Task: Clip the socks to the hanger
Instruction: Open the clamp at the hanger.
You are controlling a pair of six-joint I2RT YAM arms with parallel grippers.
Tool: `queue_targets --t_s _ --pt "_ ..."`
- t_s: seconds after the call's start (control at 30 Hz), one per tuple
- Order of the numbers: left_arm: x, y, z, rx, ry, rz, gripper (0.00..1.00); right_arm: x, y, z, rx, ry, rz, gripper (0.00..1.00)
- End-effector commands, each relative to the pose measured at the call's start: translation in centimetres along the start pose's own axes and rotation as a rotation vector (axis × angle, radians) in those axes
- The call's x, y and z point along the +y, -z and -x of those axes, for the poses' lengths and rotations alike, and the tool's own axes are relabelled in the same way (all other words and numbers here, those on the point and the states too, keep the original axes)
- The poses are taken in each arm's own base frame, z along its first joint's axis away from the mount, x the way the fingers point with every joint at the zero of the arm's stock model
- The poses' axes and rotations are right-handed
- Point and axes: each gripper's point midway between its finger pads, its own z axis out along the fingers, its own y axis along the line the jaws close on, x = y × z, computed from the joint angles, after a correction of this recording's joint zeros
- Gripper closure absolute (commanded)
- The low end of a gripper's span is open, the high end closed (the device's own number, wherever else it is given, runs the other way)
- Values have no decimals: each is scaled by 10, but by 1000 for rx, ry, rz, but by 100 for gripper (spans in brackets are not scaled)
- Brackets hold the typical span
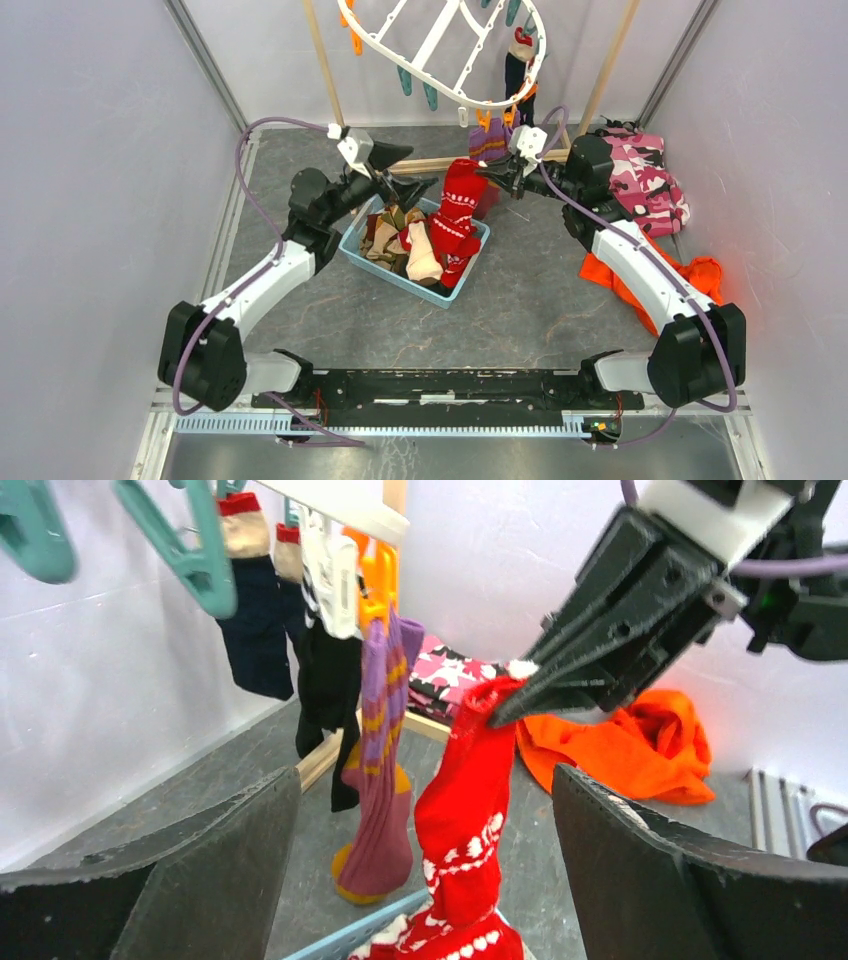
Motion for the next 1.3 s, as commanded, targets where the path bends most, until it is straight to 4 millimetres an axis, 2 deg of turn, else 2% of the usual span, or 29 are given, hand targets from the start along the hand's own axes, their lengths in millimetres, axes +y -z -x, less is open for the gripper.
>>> queue_targets --t_s 0.0,0.17,0.37,0.63,0.97,1.27 --pt "-9 -14 36 -79 64 -148 0 -26 7 0 45 64 -90 100" --pt "2 -37 41 -110 52 -179 0 -42 9 -6 77 77 -166 100" --pt "31 -58 33 -125 12 -137 7 -59 6 -12 85 48 -238 100" --pt "58 -75 32 -181 26 -123 11 -69 -1 -11 74 35 -252 100" --pt "68 -93 35 -290 134 -165 14 -74 -5 -12 72 32 -255 100" --pt "67 -109 38 -343 185 -223 14 -77 -7 -13 72 22 -254 100"
